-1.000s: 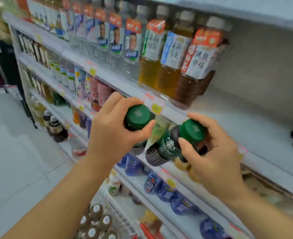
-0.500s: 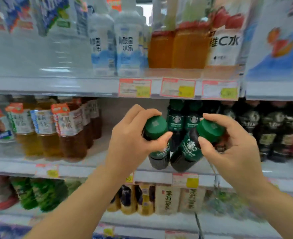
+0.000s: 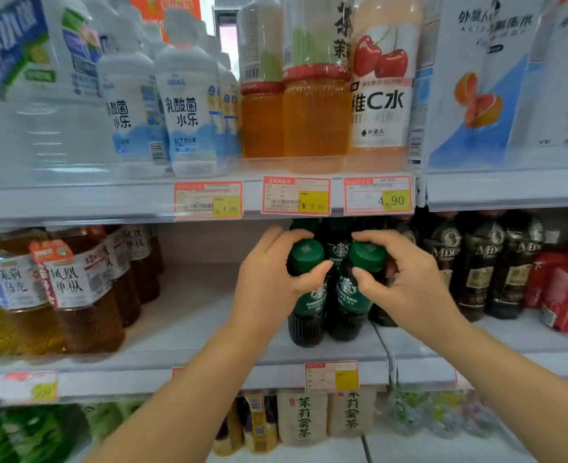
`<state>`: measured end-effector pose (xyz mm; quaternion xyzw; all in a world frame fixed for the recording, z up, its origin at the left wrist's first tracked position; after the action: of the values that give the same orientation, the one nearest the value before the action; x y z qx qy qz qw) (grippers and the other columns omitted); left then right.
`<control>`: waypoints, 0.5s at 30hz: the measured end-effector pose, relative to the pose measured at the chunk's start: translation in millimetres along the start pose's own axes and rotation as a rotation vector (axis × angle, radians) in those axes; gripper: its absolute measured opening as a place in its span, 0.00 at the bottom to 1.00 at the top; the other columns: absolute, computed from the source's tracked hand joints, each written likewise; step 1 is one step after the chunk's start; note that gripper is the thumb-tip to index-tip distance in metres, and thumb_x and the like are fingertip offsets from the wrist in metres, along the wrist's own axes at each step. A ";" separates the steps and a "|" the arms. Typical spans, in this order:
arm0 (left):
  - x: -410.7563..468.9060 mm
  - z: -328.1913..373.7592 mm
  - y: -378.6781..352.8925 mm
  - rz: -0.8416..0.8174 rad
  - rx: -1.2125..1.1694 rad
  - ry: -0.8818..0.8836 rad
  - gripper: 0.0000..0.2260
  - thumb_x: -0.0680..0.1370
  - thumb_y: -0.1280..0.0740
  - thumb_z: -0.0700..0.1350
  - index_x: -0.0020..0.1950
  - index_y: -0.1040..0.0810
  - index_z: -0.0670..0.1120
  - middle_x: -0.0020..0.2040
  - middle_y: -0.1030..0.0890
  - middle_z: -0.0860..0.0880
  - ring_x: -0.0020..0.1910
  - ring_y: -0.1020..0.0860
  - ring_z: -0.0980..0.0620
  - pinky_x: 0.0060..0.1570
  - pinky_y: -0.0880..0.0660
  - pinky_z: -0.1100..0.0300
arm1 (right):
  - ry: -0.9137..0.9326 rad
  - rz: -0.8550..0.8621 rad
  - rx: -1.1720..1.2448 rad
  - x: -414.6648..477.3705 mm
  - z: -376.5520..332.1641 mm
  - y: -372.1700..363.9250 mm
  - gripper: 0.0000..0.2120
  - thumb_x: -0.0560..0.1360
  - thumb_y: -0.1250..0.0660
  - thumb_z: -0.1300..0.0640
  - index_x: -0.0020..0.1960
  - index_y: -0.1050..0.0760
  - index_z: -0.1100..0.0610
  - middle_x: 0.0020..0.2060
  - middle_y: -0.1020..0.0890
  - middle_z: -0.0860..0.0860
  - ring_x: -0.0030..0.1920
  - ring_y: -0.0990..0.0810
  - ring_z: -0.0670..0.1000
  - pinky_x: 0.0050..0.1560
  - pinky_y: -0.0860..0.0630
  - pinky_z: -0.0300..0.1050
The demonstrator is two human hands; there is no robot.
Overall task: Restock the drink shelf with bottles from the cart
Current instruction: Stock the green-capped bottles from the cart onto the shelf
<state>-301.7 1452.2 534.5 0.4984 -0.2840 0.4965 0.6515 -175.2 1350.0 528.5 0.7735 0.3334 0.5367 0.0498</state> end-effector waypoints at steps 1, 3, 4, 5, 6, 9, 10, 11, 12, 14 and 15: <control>2.3 -4.9 -2.8 -0.007 -0.004 0.034 0.22 0.67 0.31 0.58 0.53 0.20 0.44 0.45 0.26 0.54 0.44 0.28 0.60 0.46 0.31 0.72 | -0.036 -0.017 0.014 3.2 4.6 -3.5 0.19 0.70 0.29 0.63 0.58 0.27 0.51 0.50 0.24 0.40 0.49 0.25 0.31 0.49 0.32 0.23; 7.6 -13.3 -8.9 -0.035 0.002 0.099 0.19 0.68 0.27 0.55 0.54 0.20 0.46 0.48 0.24 0.53 0.47 0.25 0.55 0.47 0.29 0.66 | -0.089 -0.040 -0.008 11.2 12.9 -8.9 0.18 0.71 0.30 0.64 0.59 0.26 0.53 0.48 0.23 0.43 0.44 0.27 0.29 0.44 0.34 0.21; 10.2 -16.6 -12.7 -0.054 0.015 0.126 0.18 0.69 0.27 0.54 0.55 0.21 0.47 0.50 0.23 0.52 0.49 0.24 0.54 0.48 0.28 0.63 | -0.105 -0.057 -0.036 15.9 16.8 -11.2 0.18 0.71 0.31 0.63 0.60 0.26 0.53 0.48 0.23 0.43 0.43 0.28 0.28 0.43 0.35 0.21; 12.3 -19.7 -16.4 -0.071 0.028 0.147 0.17 0.70 0.28 0.54 0.56 0.22 0.48 0.52 0.22 0.52 0.50 0.24 0.52 0.48 0.27 0.59 | -0.115 -0.084 -0.069 20.2 20.6 -14.5 0.18 0.72 0.32 0.61 0.61 0.26 0.52 0.49 0.24 0.44 0.42 0.28 0.29 0.42 0.35 0.21; 13.8 -21.8 -19.7 -0.084 0.037 0.164 0.18 0.71 0.29 0.54 0.57 0.23 0.48 0.53 0.22 0.51 0.50 0.24 0.51 0.48 0.26 0.55 | -0.122 -0.117 -0.111 23.6 24.2 -18.5 0.18 0.73 0.33 0.60 0.62 0.27 0.52 0.51 0.25 0.45 0.43 0.29 0.31 0.44 0.35 0.22; 13.0 -29.9 -28.0 -0.097 0.031 0.205 0.19 0.73 0.31 0.54 0.61 0.26 0.49 0.56 0.23 0.49 0.53 0.24 0.48 0.49 0.26 0.53 | -0.097 -0.147 -0.229 28.8 30.1 -27.3 0.19 0.76 0.39 0.57 0.67 0.31 0.53 0.63 0.29 0.50 0.61 0.32 0.45 0.60 0.36 0.35; 9.7 -32.1 -29.7 -0.097 0.010 0.222 0.20 0.74 0.32 0.54 0.63 0.28 0.49 0.57 0.24 0.50 0.54 0.24 0.49 0.49 0.26 0.55 | -0.078 -0.125 -0.265 27.3 29.9 -27.6 0.20 0.76 0.41 0.56 0.68 0.32 0.53 0.65 0.31 0.52 0.64 0.33 0.49 0.63 0.36 0.39; 4.3 -34.2 -31.3 -0.098 -0.021 0.240 0.21 0.74 0.32 0.54 0.65 0.30 0.51 0.58 0.25 0.51 0.56 0.25 0.52 0.50 0.27 0.58 | -0.067 -0.096 -0.296 23.3 29.5 -27.3 0.21 0.76 0.41 0.53 0.69 0.34 0.53 0.65 0.31 0.52 0.66 0.34 0.52 0.64 0.35 0.44; -3.4 -36.1 -32.9 -0.103 -0.056 0.257 0.24 0.73 0.32 0.54 0.67 0.32 0.52 0.59 0.27 0.53 0.57 0.27 0.54 0.51 0.29 0.59 | -0.071 -0.072 -0.317 16.6 30.5 -27.2 0.24 0.76 0.40 0.50 0.71 0.36 0.51 0.66 0.33 0.52 0.67 0.34 0.53 0.64 0.32 0.48; -24.2 -41.9 -37.3 -0.129 -0.108 0.301 0.30 0.72 0.31 0.57 0.71 0.39 0.55 0.61 0.30 0.55 0.59 0.29 0.58 0.53 0.29 0.61 | -0.116 -0.052 -0.314 -3.9 35.5 -30.8 0.33 0.74 0.35 0.46 0.74 0.45 0.47 0.68 0.36 0.51 0.67 0.34 0.51 0.57 0.28 0.46; -36.2 -45.4 -40.0 -0.152 -0.111 0.333 0.33 0.71 0.31 0.58 0.72 0.42 0.57 0.62 0.31 0.56 0.58 0.30 0.58 0.53 0.29 0.61 | -0.149 -0.051 -0.301 -16.2 39.0 -34.8 0.38 0.72 0.32 0.46 0.75 0.50 0.45 0.68 0.37 0.50 0.65 0.32 0.50 0.53 0.29 0.43</control>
<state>-282.7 1480.9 472.9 0.3926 -0.1607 0.5050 0.7517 -160.9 1378.6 484.1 0.7863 0.2640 0.5202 0.2034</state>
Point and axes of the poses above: each hand's wrist, its own x-axis towards the middle knuckle, its own y-axis out of the back of the hand, z = x × y, the point moved 9 cm from there along x, towards the middle knuckle
